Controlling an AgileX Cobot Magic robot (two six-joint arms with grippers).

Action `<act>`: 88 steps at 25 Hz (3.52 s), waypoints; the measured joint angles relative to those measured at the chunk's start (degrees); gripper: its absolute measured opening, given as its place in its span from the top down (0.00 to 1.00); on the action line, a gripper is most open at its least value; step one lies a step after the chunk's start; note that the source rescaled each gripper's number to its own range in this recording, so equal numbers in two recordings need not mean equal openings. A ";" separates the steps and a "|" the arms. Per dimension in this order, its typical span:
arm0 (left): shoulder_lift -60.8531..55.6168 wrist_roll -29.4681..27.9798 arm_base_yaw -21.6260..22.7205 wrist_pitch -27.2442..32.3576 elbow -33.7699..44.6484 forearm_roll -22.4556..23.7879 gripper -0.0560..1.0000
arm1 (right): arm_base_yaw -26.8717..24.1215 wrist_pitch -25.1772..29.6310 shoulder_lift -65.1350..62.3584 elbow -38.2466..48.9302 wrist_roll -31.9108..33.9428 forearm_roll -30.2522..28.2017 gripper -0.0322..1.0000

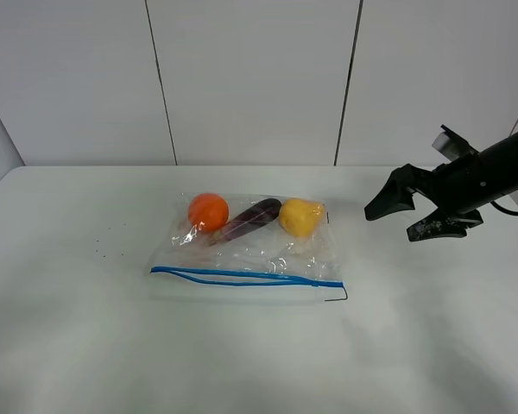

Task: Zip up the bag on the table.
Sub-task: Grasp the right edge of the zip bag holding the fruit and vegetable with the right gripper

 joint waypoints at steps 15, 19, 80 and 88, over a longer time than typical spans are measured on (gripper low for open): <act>0.00 0.00 0.00 0.00 0.00 0.00 0.04 | -1.17 5.42 14.15 3.53 -16.39 13.11 0.03; 0.00 0.00 0.00 0.00 0.00 0.00 0.04 | 0.92 5.66 17.38 2.93 -17.99 14.00 0.03; 0.00 0.00 0.00 -0.01 0.00 0.00 0.04 | 5.27 10.93 32.51 -3.15 -29.76 28.12 0.18; 0.00 0.00 0.00 -0.01 0.00 0.00 0.04 | 5.27 11.35 32.62 -3.15 -29.82 27.70 0.37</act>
